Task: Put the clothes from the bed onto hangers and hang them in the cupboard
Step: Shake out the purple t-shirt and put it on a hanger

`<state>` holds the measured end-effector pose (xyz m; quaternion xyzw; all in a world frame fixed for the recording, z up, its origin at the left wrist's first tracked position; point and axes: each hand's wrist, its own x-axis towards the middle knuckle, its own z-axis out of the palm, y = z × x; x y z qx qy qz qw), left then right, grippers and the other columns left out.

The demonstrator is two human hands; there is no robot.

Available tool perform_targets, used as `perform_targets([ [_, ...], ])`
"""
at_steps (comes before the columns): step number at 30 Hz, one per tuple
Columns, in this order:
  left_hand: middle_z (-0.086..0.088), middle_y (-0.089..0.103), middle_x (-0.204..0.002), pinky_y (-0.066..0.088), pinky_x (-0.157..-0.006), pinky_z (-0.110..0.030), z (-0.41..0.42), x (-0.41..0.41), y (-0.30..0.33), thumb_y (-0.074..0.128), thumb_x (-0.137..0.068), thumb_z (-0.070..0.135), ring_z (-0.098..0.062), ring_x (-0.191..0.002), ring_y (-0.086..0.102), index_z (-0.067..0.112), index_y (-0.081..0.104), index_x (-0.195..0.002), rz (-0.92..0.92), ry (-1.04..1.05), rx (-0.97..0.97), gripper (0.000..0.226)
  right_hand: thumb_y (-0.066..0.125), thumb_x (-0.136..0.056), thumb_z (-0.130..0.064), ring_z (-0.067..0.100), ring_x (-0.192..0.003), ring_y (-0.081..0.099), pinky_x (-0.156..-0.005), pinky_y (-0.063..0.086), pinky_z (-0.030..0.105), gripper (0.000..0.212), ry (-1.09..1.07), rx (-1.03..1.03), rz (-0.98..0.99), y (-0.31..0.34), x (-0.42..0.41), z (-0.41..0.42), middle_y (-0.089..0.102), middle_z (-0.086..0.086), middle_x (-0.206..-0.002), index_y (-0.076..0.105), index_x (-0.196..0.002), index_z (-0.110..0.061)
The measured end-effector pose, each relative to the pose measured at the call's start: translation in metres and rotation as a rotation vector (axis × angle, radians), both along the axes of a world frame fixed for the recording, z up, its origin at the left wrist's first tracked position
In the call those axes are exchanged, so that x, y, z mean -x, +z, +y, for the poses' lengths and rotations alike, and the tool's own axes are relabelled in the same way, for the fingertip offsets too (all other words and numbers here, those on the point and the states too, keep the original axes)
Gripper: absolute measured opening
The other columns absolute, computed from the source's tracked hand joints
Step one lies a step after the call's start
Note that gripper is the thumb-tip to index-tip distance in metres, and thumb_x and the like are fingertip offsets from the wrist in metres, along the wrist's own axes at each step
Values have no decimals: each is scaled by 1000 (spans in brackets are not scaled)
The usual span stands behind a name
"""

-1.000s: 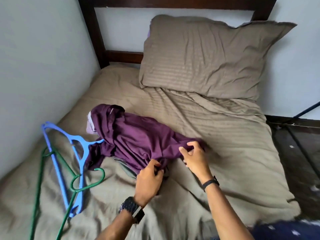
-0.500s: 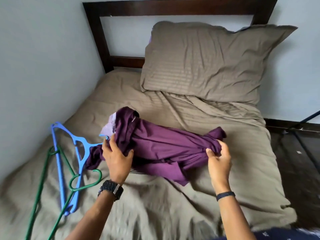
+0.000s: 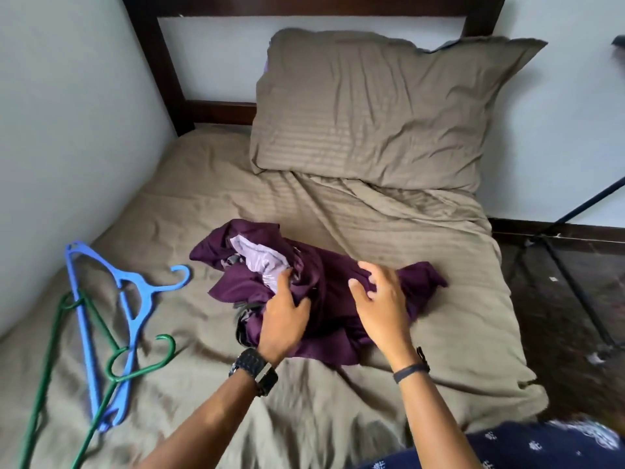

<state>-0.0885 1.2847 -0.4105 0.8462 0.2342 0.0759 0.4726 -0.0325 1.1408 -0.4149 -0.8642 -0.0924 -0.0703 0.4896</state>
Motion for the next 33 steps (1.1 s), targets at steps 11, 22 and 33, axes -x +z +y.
perform_targets([
  [11,-7,65,-86,55,-64,-31,16,11,41,55,-91,2,-15,-72,67,15,53,-122,-72,-212,403,34,56,-86,11,20,-88,63,-86,47,34,38,-19,-360,352,-24,-11,-32,70,0,-85,69,-79,-25],
  [22,-16,15,-152,21,-115,-37,31,7,-23,78,-69,49,-36,-140,22,29,10,-152,331,-329,-306,109,70,-84,-29,20,-113,50,-97,38,25,43,-71,-114,47,-7,8,-33,56,8,-119,59,-123,-12],
  [33,-1,26,-142,31,-113,-34,54,45,-48,82,-65,48,-13,-130,36,26,25,-146,-40,-125,-76,101,45,-86,6,17,-73,67,-52,50,21,29,-118,-416,407,-10,-39,-40,71,0,-77,64,-87,-16],
])
